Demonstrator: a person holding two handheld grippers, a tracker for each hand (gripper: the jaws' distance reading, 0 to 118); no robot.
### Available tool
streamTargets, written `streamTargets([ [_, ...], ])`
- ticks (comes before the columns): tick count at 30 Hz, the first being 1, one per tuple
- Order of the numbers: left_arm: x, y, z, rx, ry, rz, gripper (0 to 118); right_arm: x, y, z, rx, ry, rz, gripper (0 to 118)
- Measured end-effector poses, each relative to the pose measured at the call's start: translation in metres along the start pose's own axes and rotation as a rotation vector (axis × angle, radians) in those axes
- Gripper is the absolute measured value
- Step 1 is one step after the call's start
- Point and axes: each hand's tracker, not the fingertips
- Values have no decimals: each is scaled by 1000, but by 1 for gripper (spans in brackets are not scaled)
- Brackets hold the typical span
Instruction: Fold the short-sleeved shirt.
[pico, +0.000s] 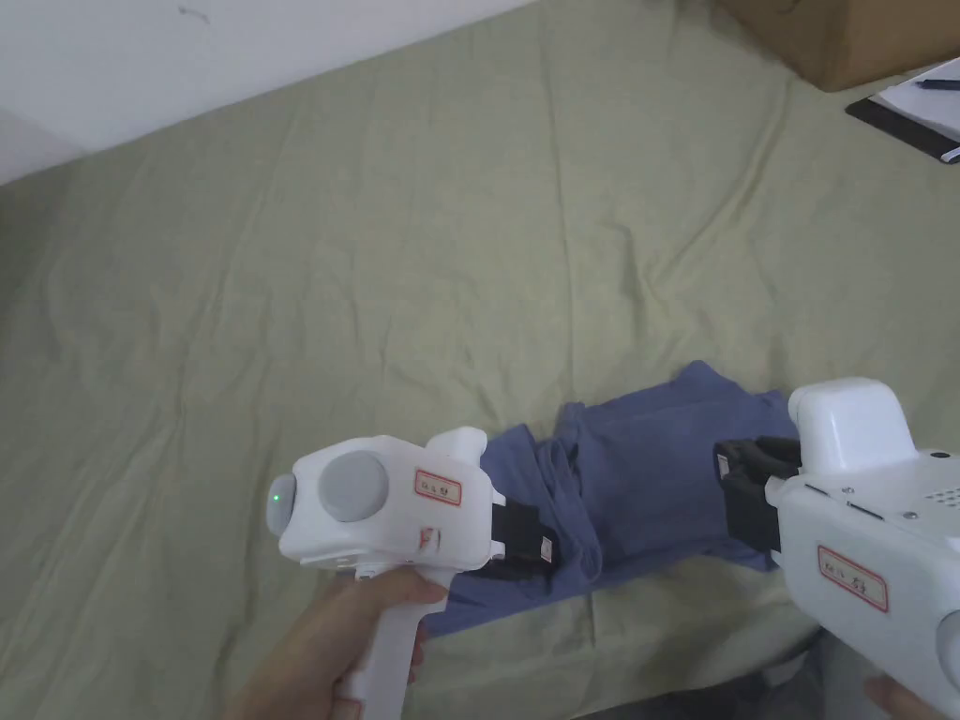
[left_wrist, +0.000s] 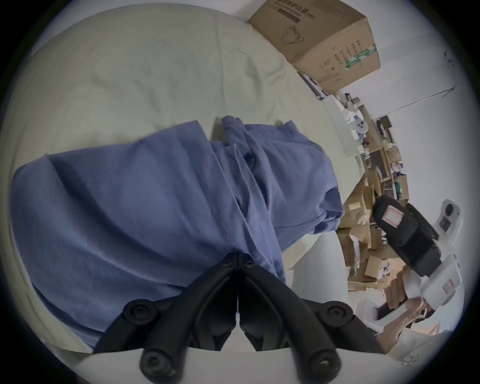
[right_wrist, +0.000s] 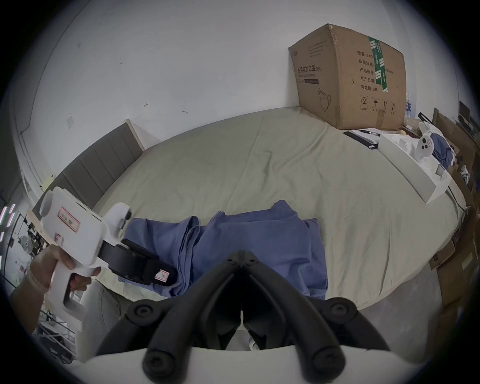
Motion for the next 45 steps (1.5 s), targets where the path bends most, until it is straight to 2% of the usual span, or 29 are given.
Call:
streamTargets([
  [3, -2, -6, 13, 22, -35, 23, 1, -2, 2, 8, 16, -4, 11, 0],
  [8, -21, -25, 75, 164, -120, 49, 1, -10, 6, 12, 32, -9, 57, 0],
  [10, -47, -33, 101, 228, -170, 96, 11, -15, 8, 11, 32, -1, 61, 0],
  [11, -61, -40, 114, 248, -200, 131, 20, -17, 9, 10, 32, 6, 63, 0],
  [12, -73, -45, 124, 262, -226, 160, 45, -20, 9, 9, 32, 13, 64, 0],
  [14, -104, -57, 138, 284, -245, 211, 61, -27, 10, 5, 28, 24, 67, 0],
  [15, -115, -63, 142, 292, -240, 235, 79, -30, 10, 3, 25, 28, 68, 0],
  [16, -128, -68, 143, 294, -239, 252, 104, -34, 10, 0, 19, 35, 68, 0],
  [17, -140, -71, 143, 297, -242, 269, 117, -37, 10, -2, 15, 42, 69, 0],
  [18, -154, -75, 143, 314, -267, 291, 118, -40, 10, -4, 9, 51, 71, 0],
  [22, -181, -81, 123, 285, -346, 375, 118, -57, 12, -8, -14, 64, 123, 0],
  [26, -191, -70, 90, 251, -432, 407, 118, -71, 15, -12, -19, 34, 203, 0],
  [30, -207, -48, 55, 209, -471, 369, 118, -76, 20, -16, -24, 31, 214, 0],
  [34, -208, -32, 46, 203, -595, 356, 115, -81, 24, -23, -39, 22, 212, 0],
  [35, -207, -29, 45, 198, -593, 357, 101, -83, 25, -25, -40, 18, 214, 0],
  [36, -206, -28, 47, 204, -582, 355, 50, -84, 25, -26, -39, 17, 213, 0],
  [37, -202, -31, 52, 230, -542, 354, 10, -85, 25, -27, -38, 17, 209, 0],
  [38, -200, -30, 51, 215, -434, 366, 9, -86, 26, -27, -35, 18, 200, 0],
  [39, -201, -31, 46, 185, -386, 387, 9, -87, 26, -27, -33, 22, 194, 0],
  [40, -207, -33, 43, 168, -420, 401, 9, -87, 27, -28, -30, 27, 188, 0],
  [41, -212, -36, 42, 190, -518, 419, 9, -88, 28, -28, -28, 28, 187, 0],
  [45, -206, -45, 55, 213, -498, 421, 9, -92, 29, -26, -18, 20, 195, 0],
])
